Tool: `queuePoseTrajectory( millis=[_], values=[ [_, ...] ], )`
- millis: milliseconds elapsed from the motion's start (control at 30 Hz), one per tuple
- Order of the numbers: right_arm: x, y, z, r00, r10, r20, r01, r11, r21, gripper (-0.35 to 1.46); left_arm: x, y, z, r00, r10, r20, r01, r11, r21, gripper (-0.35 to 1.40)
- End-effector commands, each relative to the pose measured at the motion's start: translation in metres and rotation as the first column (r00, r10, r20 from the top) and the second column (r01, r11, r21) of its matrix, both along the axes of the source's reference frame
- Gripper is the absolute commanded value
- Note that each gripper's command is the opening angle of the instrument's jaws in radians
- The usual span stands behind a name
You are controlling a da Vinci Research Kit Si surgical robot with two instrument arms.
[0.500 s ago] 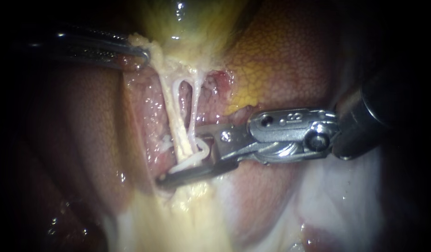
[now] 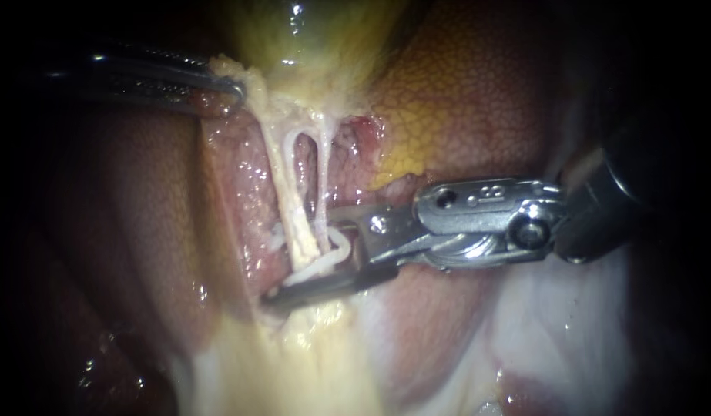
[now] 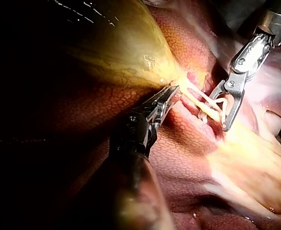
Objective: Clipping first clip left tube
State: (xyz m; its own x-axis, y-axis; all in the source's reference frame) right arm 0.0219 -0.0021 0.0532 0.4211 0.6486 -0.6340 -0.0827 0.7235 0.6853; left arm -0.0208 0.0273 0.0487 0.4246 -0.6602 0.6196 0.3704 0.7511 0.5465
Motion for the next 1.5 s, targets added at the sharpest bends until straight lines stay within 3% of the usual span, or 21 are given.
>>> queuePoseTrajectory(
  millis=[33, 333, 733, 1067, 1500],
  values=[
    [-0.0002, 0.0002, 0.0001, 1.0000, 0.002, 0.003, -0.002, 1.000, -0.001, 0.43, 0.0000, 0.0000, 0.0000, 1.0000, 0.002, 0.001, -0.002, 1.000, -0.001, -0.35],
    [-0.0025, 0.0011, 0.0009, 0.9997, 0.010, 0.022, -0.010, 1.000, -0.007, 0.45, 0.0002, 0.0000, -0.0001, 1.0000, 0.002, 0.002, -0.002, 1.000, -0.001, -0.35],
    [-0.0059, 0.0032, -0.0022, 0.9997, 0.014, 0.020, -0.015, 1.000, 0.013, 0.45, 0.0003, -0.0002, -0.0003, 1.0000, 0.002, 0.002, -0.002, 1.000, -0.001, -0.35],
    [-0.0046, 0.0026, -0.0052, 0.9997, -0.001, -0.024, 0.001, 1.000, 0.014, 0.45, 0.0003, -0.0002, -0.0003, 1.0000, 0.002, 0.002, -0.002, 1.000, -0.001, -0.35],
    [-0.0029, 0.0015, -0.0026, 0.9992, -0.020, -0.034, 0.021, 1.000, 0.011, 0.45, 0.0003, -0.0002, -0.0003, 1.0000, 0.002, 0.002, -0.002, 1.000, -0.001, -0.35]
  ],
)
